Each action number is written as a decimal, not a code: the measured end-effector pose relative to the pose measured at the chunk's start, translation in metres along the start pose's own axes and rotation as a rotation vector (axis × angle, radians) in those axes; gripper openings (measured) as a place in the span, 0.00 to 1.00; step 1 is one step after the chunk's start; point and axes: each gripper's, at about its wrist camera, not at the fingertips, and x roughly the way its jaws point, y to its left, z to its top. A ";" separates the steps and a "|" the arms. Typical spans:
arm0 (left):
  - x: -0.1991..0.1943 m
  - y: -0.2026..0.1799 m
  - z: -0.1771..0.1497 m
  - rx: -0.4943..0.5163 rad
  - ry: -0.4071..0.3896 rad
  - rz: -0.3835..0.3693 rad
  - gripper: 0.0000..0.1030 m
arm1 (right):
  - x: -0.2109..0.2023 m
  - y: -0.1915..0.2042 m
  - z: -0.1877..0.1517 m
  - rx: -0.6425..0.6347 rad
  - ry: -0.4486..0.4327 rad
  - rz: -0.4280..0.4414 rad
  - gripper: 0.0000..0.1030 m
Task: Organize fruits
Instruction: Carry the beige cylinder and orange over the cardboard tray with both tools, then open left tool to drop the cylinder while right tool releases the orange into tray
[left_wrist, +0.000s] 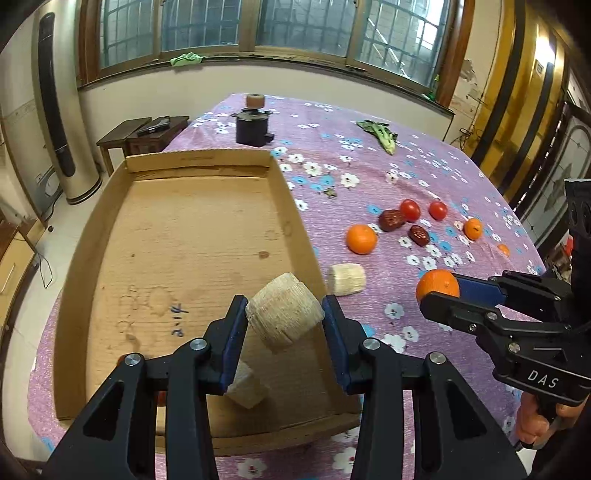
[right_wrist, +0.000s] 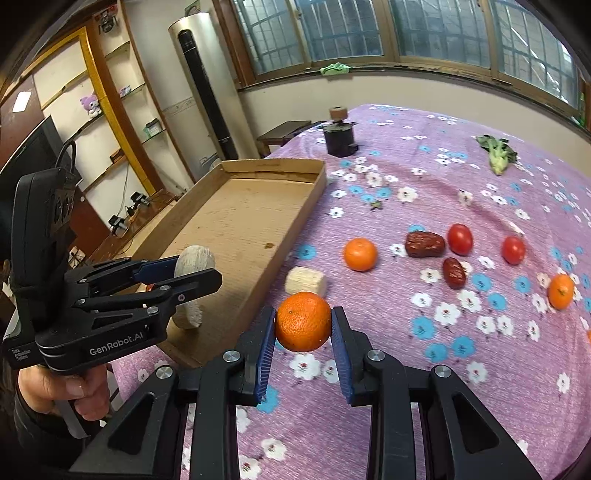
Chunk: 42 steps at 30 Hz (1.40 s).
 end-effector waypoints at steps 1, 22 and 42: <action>-0.001 0.004 0.001 -0.004 -0.001 0.003 0.38 | 0.002 0.003 0.001 -0.004 0.001 0.003 0.29; 0.033 0.086 0.004 -0.107 0.101 0.110 0.38 | 0.100 0.093 0.023 -0.203 0.140 0.086 0.29; 0.004 0.070 0.006 -0.110 0.056 0.129 0.50 | 0.075 0.084 0.018 -0.193 0.102 0.097 0.36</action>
